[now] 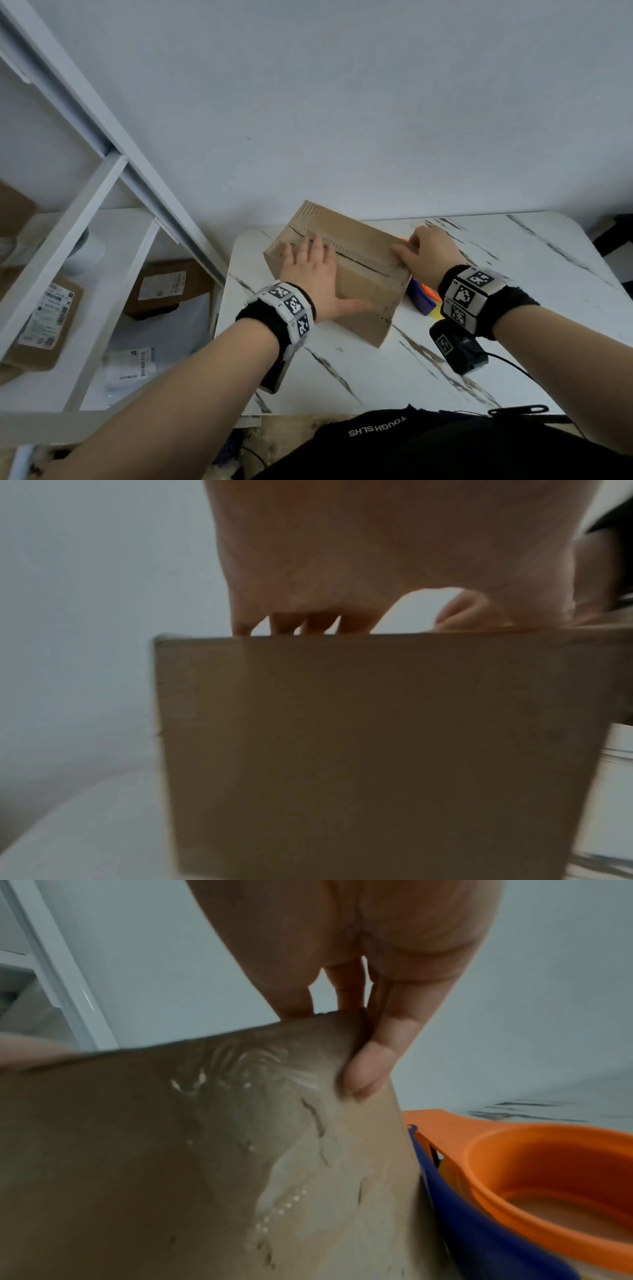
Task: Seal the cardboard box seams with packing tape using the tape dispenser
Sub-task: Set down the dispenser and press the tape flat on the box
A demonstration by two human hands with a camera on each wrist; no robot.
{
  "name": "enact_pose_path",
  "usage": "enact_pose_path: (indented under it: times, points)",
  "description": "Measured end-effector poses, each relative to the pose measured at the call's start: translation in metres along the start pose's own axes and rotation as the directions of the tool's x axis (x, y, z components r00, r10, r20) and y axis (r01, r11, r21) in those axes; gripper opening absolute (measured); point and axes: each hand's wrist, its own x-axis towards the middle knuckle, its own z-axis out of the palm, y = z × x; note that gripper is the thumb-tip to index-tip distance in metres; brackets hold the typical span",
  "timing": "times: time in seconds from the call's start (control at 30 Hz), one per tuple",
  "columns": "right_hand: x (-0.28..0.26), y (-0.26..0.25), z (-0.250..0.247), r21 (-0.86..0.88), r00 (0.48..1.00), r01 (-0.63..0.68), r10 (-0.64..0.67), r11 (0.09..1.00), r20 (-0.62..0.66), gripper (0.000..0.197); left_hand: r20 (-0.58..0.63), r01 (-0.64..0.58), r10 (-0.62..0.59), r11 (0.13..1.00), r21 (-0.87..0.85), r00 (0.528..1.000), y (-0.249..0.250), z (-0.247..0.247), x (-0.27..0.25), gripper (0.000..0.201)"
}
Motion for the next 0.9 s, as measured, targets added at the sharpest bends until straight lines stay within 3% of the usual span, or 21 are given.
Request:
enact_pose_path:
  times: [0.1,0.23,0.4,0.47,0.57,0.7,0.8,0.9]
  points:
    - [0.001,0.002,0.005,0.000,0.998,-0.024,0.024,1.000,-0.053,0.036,0.020,-0.102,0.102,0.995,0.001,0.995,0.031,-0.001,-0.002,0.120]
    - [0.000,0.004,0.006,-0.017,0.999,-0.034,0.034,0.999,0.010,0.038,-0.020,-0.088,0.087,0.996,-0.012,0.996,0.045,0.002,0.002,0.103]
    - [-0.002,0.014,0.002,0.042,0.998,-0.038,0.036,0.998,0.055,0.044,-0.076,-0.299,0.300,0.954,0.019,0.951,0.036,0.003,0.002,0.069]
    - [-0.001,0.021,0.002,0.112,0.998,-0.045,0.040,0.993,0.043,0.046,-0.098,-0.333,0.332,0.943,0.008,0.938,0.035,0.005,0.002,0.058]
    - [0.001,0.045,0.008,0.137,0.994,-0.110,0.110,0.984,0.007,0.047,-0.127,-0.297,0.291,0.954,-0.033,0.948,0.034,0.006,0.003,0.055]
    - [-0.003,0.079,0.025,-0.033,0.989,-0.144,0.145,0.989,0.006,0.027,-0.149,-0.246,0.231,0.966,-0.086,0.961,0.033,0.007,0.006,0.063]
    - [-0.002,0.084,0.031,-0.305,0.981,-0.052,0.105,0.951,0.162,0.033,-0.183,-0.202,0.172,0.966,-0.163,0.968,0.035,0.007,0.003,0.062]
    - [0.000,0.082,0.041,-0.381,0.969,0.053,0.045,0.923,0.243,0.034,-0.249,-0.153,0.095,0.962,-0.228,0.964,0.039,0.005,0.000,0.051]
